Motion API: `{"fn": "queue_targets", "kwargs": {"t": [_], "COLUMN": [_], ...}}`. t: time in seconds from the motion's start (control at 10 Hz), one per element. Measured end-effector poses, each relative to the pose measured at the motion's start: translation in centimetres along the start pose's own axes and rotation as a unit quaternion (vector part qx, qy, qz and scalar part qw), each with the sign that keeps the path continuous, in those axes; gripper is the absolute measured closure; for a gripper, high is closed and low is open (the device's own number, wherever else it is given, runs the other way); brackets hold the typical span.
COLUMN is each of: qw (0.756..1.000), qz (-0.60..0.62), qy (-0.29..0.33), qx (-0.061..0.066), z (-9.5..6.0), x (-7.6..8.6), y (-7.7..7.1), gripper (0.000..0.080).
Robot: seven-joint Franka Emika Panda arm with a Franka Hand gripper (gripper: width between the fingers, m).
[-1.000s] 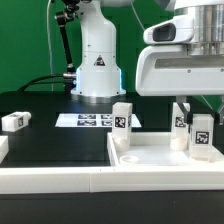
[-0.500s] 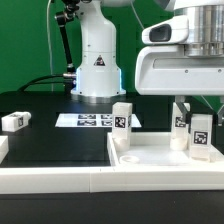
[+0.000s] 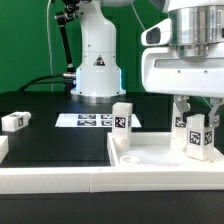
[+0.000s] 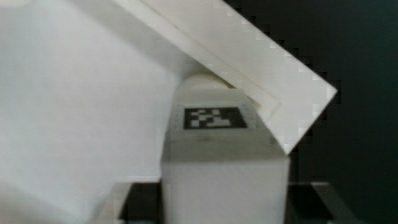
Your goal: Assemble square table
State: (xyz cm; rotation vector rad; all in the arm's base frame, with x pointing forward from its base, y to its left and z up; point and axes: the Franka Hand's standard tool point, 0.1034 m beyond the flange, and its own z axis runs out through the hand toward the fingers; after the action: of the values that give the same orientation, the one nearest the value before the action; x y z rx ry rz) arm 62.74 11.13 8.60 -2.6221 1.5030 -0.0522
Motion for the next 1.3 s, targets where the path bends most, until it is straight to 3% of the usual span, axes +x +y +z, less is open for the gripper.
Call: {"fn": "queue_targets", "kwargs": {"t": [0.1, 0.4, 0.9, 1.1, 1.2, 1.3], "qw": [0.998, 0.981, 0.953, 0.955, 0.96, 0.969], "qz": [0.061, 0.194, 0.303, 0.297, 0.278, 0.249], "qy": [-0.002, -0.004, -0.009, -0.009, -0.009, -0.01], "qx": [0.006, 0.005, 0.01, 0.01, 0.009, 0.004], "z": [0.0, 0.0, 0.0, 0.1, 0.1, 0.0], "x": [-0.1, -0.8, -1.1, -1.2, -1.2, -1.0], "y": [0.1, -0.1, -0.4, -0.4, -0.4, -0.3], "gripper": [0.0511, 0.0511, 0.0511, 0.0265, 0.0187, 0.0187]}}
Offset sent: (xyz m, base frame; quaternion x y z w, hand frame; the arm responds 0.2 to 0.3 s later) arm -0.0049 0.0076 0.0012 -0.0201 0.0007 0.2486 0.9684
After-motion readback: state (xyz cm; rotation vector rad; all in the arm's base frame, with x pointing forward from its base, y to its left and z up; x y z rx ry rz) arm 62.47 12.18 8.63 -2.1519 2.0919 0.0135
